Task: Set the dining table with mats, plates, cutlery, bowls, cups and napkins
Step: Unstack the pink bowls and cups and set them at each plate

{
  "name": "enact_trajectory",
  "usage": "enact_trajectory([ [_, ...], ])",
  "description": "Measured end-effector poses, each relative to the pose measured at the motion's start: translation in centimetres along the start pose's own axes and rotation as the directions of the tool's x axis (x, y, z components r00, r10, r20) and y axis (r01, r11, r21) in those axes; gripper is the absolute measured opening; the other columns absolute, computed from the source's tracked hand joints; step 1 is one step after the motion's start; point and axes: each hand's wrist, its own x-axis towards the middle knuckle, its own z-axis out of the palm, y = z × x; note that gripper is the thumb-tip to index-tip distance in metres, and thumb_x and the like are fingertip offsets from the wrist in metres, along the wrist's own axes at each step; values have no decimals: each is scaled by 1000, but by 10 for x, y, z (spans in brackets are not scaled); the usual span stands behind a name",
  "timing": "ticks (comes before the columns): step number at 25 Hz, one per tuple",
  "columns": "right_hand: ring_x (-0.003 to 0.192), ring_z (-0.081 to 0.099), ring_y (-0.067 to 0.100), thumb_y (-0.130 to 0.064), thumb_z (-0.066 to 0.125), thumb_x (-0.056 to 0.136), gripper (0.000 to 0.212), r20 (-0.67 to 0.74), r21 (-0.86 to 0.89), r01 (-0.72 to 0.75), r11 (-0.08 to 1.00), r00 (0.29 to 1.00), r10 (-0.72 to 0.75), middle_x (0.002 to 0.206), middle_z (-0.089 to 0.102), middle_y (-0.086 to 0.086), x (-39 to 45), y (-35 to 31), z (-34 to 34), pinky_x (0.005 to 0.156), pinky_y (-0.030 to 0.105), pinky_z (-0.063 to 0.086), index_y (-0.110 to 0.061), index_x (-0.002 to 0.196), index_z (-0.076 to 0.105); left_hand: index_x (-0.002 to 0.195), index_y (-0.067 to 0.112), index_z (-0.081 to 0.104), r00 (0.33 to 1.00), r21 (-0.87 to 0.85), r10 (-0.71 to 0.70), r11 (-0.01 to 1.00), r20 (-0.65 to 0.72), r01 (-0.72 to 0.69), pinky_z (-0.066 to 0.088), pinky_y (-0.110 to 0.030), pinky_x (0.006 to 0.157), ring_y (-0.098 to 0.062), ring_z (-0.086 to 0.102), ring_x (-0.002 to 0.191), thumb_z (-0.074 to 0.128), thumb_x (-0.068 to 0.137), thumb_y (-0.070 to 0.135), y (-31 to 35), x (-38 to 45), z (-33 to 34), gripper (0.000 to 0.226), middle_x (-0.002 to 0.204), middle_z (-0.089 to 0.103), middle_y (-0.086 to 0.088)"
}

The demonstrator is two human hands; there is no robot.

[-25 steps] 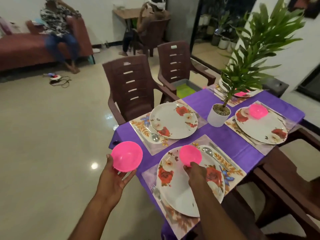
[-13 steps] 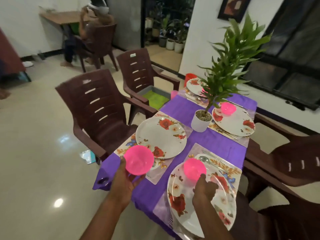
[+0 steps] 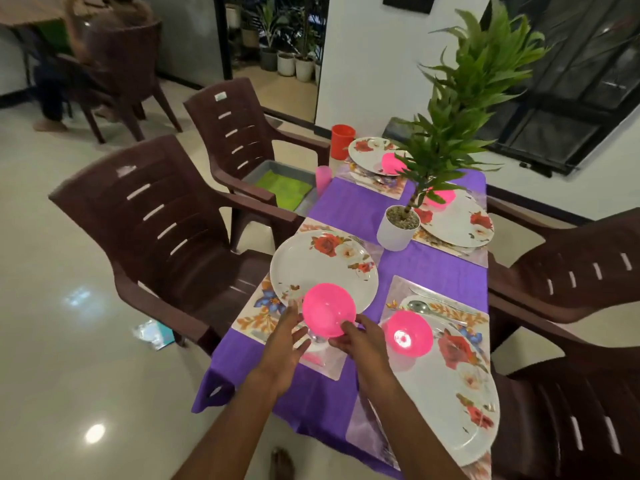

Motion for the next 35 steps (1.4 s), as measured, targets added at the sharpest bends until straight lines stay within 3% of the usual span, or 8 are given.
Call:
enact_trajectory([
  [5, 79, 75, 26, -28, 67, 77, 43, -231, 44, -128, 991, 963, 135, 105, 72, 15, 71, -2, 23, 67, 37, 61, -8, 114, 64, 139, 28, 55, 995, 78, -23, 997, -95, 30, 41, -39, 110, -19, 54, 127, 46, 105, 42, 24, 32, -46, 37, 136, 61, 2],
  [10, 71, 75, 23, -10, 60, 92, 24, -276, 45, -205, 978, 938, 209, 100, 72, 17, 100, 4, 35, 48, 27, 49, -1, 114, 63, 125, 33, 68, 996, 136, 5, 991, -93, 7, 38, -47, 118, -19, 59, 129, 52, 91, 68, 47, 50, -63, 51, 129, 70, 5],
  [17, 74, 65, 25, -18, 63, 92, 29, -458, -122, -245, 962, 874, 165, 104, 67, 17, 107, 9, 36, 55, 27, 45, 3, 112, 61, 101, 32, 55, 987, 246, 80, 968, -138, -44, 55, -15, 59, 5, 71, 66, 29, 106, 47, 82, 43, -42, 31, 69, 71, 28],
  [20, 96, 60, 39, -30, 62, 95, 36, -601, -248, -171, 954, 799, -13, 119, 54, 16, 91, 5, 51, 74, 40, 48, -5, 119, 53, 126, 32, 50, 977, 395, 148, 916, -156, -75, 54, -16, 77, 2, 68, 84, 26, 105, 51, 94, 45, -43, 38, 94, 67, 25],
  [23, 112, 56, 30, -42, 56, 98, 37, -297, -666, 151, 731, 845, -445, 126, 54, 9, 66, -2, 109, 85, 42, 53, -16, 124, 55, 151, 40, 26, 937, 733, 310, 673, -164, -94, 21, -39, 120, -12, 27, 149, 8, 102, 65, 107, 46, -69, 58, 155, 42, 13],
  [26, 149, 27, 21, -69, 27, 98, 69, 220, -810, 436, 392, 846, -485, 159, 35, 0, 52, -6, 192, 123, 44, 22, -26, 149, 43, 162, 29, 2, 840, 986, 543, 142, 0, -92, -8, -44, 125, -15, -21, 154, 0, 100, 67, 121, 61, -131, 73, 170, -9, 3],
  [29, 156, -4, 11, -75, 6, 94, 82, 433, -755, 593, 280, 771, -466, 170, 9, -6, 44, -10, 273, 127, 42, -3, -30, 160, 24, 162, 28, -5, 746, 994, 663, 105, -61, -11, -7, -46, 126, -14, -25, 153, 8, 103, 62, 156, 65, -195, 70, 169, -16, 3],
  [35, 155, -9, 5, -66, 24, 101, 70, 519, -717, 671, 191, 696, -497, 170, 7, -7, 20, -18, 453, 126, 40, -9, -30, 161, 20, 163, 26, 1, 611, 990, 779, 115, -143, 84, 4, -52, 127, -19, -17, 156, 5, 103, 60, 248, 73, -357, 69, 171, -6, 1],
])
